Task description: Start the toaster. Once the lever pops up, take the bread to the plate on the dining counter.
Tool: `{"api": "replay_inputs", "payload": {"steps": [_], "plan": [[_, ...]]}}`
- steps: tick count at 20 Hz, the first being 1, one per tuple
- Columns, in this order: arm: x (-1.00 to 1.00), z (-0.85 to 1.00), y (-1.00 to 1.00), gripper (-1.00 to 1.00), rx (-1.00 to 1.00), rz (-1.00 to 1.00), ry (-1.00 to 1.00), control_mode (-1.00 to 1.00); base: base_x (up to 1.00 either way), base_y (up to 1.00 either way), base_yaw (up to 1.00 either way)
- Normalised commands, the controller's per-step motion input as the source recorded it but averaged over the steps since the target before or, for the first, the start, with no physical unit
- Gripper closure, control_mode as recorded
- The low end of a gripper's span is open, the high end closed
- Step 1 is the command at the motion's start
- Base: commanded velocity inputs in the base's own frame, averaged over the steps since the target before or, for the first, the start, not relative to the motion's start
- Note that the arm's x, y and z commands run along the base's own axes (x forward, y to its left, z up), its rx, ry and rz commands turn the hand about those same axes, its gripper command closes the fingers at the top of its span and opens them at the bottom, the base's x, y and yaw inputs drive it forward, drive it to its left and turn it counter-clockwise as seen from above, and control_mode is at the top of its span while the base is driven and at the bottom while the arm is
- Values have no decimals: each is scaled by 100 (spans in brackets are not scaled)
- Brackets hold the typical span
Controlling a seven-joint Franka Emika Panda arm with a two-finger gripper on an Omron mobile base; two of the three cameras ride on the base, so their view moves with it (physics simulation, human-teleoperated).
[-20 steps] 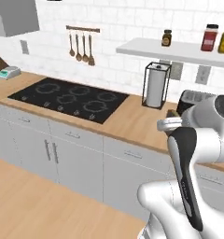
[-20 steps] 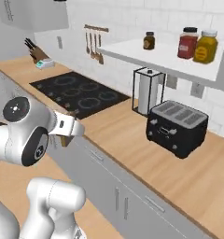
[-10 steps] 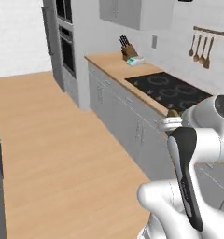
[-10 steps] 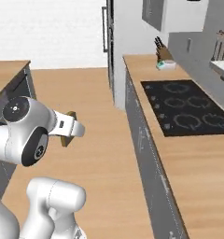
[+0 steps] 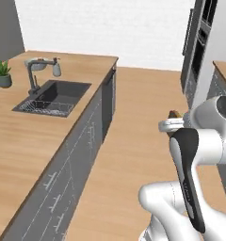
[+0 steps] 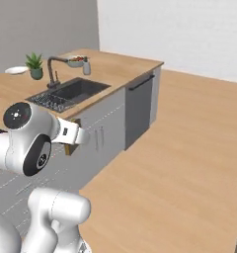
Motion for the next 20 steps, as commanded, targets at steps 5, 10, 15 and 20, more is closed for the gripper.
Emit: {"api": "replay_inputs", "payload": {"steps": [5, 10, 15, 20], "plan": [[0, 0, 0, 100, 0, 0, 0, 100, -24, 11, 100], [0, 0, 0, 100, 0, 0, 0, 100, -30, 47, 96], [0, 0, 0, 100, 0, 0, 0, 100, -28, 99, 80], [0, 0, 0, 100, 0, 0, 0, 100, -9, 100, 69]]}}
